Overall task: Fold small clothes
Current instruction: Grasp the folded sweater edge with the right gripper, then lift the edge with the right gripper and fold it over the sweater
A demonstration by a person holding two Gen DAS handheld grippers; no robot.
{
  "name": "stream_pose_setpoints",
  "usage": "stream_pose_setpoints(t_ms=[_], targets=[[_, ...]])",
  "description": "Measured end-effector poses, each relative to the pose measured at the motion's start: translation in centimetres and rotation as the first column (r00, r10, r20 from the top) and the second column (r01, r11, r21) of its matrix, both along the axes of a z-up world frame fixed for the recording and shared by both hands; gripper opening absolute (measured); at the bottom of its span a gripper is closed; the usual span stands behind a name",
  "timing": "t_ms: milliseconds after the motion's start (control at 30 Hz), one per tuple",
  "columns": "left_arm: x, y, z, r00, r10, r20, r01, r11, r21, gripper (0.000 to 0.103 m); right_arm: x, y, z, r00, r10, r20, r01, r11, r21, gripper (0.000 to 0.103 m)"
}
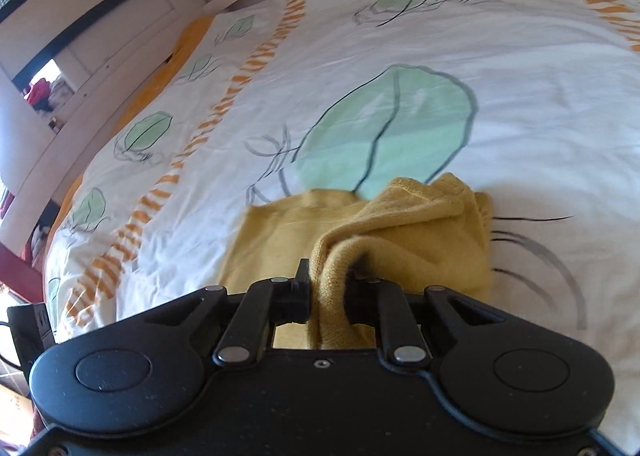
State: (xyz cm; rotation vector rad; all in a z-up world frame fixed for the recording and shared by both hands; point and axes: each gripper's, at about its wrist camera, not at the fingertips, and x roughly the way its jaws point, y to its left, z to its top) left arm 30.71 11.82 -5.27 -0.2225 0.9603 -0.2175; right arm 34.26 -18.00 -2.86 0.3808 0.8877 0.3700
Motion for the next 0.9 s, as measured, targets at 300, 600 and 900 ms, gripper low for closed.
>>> stream_pose_setpoints(t_ms=[300,600,900], targets=[[0.2,1.2,-0.1,0.999,0.031,-0.012,-0.031,0.999,-0.019,0.092,1.2,6.0,-2.5,0.999,0.034,-0.024,-0.035,0.999,-0.023,0.023],[0.2,1.6,-0.1,0.999,0.044,-0.016,-0.044,0.999,-0.025,0.092,2.0,8.8,-3.3,0.998,0.045,-0.051,-0.048,0.998,-0.044,0.035],[0.3,1.8,-0.2,0.998,0.052,-0.018,-0.053,0.998,-0.02,0.092,1.3,8.7,0.6,0.985,0.154,0.073,-0.163,0.974,0.157,0.048]])
